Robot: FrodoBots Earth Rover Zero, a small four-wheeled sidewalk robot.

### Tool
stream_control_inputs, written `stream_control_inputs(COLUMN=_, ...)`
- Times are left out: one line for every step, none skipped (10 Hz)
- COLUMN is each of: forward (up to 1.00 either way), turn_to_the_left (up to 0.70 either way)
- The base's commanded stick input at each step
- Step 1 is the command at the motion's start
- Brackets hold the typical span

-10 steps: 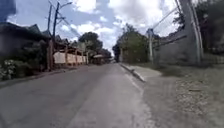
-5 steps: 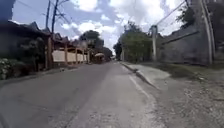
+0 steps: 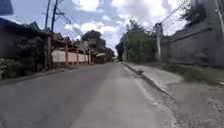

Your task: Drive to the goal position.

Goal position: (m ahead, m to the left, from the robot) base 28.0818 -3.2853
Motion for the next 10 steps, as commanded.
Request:
stream_control_inputs(forward=1.00, turn_to_the_left=0.00)
stream_control_inputs(forward=1.00, turn_to_the_left=0.00)
stream_control_inputs(forward=1.00, turn_to_the_left=0.00)
stream_control_inputs(forward=1.00, turn_to_the_left=0.00)
stream_control_inputs(forward=1.00, turn_to_the_left=0.00)
stream_control_inputs(forward=1.00, turn_to_the_left=0.00)
stream_control_inputs(forward=1.00, turn_to_the_left=0.00)
stream_control_inputs(forward=1.00, turn_to_the_left=0.00)
stream_control_inputs(forward=1.00, turn_to_the_left=0.00)
stream_control_inputs(forward=1.00, turn_to_the_left=0.00)
